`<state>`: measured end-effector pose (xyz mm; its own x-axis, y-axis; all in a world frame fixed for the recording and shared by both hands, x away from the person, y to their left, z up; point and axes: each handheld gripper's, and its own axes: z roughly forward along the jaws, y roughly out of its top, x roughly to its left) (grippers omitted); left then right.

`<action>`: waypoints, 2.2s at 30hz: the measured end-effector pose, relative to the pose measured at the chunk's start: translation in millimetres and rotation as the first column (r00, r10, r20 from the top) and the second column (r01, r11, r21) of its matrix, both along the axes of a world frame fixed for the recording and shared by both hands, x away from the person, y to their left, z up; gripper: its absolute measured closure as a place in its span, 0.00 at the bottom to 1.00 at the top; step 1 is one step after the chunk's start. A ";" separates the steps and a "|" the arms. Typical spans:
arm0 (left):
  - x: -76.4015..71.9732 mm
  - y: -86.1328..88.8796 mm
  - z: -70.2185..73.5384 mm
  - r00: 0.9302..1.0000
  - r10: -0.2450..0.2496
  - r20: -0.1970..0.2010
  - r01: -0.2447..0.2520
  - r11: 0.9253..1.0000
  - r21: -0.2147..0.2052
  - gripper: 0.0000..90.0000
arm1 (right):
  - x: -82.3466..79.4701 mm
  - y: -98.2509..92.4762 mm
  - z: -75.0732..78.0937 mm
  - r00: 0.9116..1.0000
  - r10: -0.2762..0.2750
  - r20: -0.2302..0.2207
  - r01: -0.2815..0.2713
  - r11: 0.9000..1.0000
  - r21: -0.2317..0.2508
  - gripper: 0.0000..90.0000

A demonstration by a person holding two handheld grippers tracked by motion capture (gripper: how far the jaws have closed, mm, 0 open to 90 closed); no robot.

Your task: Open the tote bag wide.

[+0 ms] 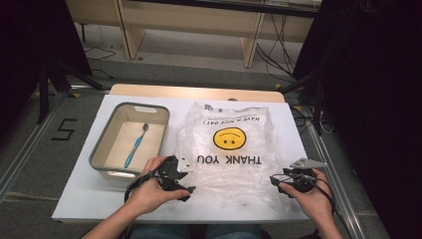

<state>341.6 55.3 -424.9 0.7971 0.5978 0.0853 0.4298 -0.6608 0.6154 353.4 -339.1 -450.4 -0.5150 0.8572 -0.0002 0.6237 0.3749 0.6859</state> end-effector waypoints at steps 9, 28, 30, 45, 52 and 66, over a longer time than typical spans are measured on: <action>8.8 -27.6 -25.2 0.994 -0.036 -0.103 0.050 0.989 0.137 0.45 | 2.9 -2.0 -7.5 0.995 -0.020 -0.100 0.018 0.999 -0.026 0.56; 48.3 -32.9 -41.0 0.995 0.066 -0.073 -0.047 0.969 0.242 0.99 | 1.0 -4.7 -7.7 0.977 -0.031 -0.209 0.018 0.998 -0.063 1.00; 52.8 -35.2 -41.3 0.995 0.078 -0.062 -0.062 0.970 0.236 1.00 | -0.3 -4.6 -6.7 0.977 -0.036 -0.212 0.022 0.998 -0.066 1.00; 102.8 -53.2 -29.6 0.979 0.178 0.104 -0.191 0.973 0.133 0.99 | -17.8 16.5 -1.9 0.965 0.022 -0.260 -0.038 0.998 -0.056 1.00; 121.6 -58.2 -27.0 0.969 0.182 0.168 -0.201 0.974 0.104 0.99 | -22.7 30.4 -4.2 0.956 0.080 -0.284 -0.094 0.995 -0.034 1.00; 102.8 -49.5 -5.7 0.959 0.164 0.232 -0.165 0.986 -0.018 0.48 | -23.0 35.9 13.6 0.987 0.100 -0.130 -0.094 0.994 0.049 0.72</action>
<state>444.3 5.8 -430.6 0.6459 0.7188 0.2570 0.3783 -0.5938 0.7102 330.5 -303.2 -436.9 -0.5888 0.8010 0.1086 0.6718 0.4102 0.6168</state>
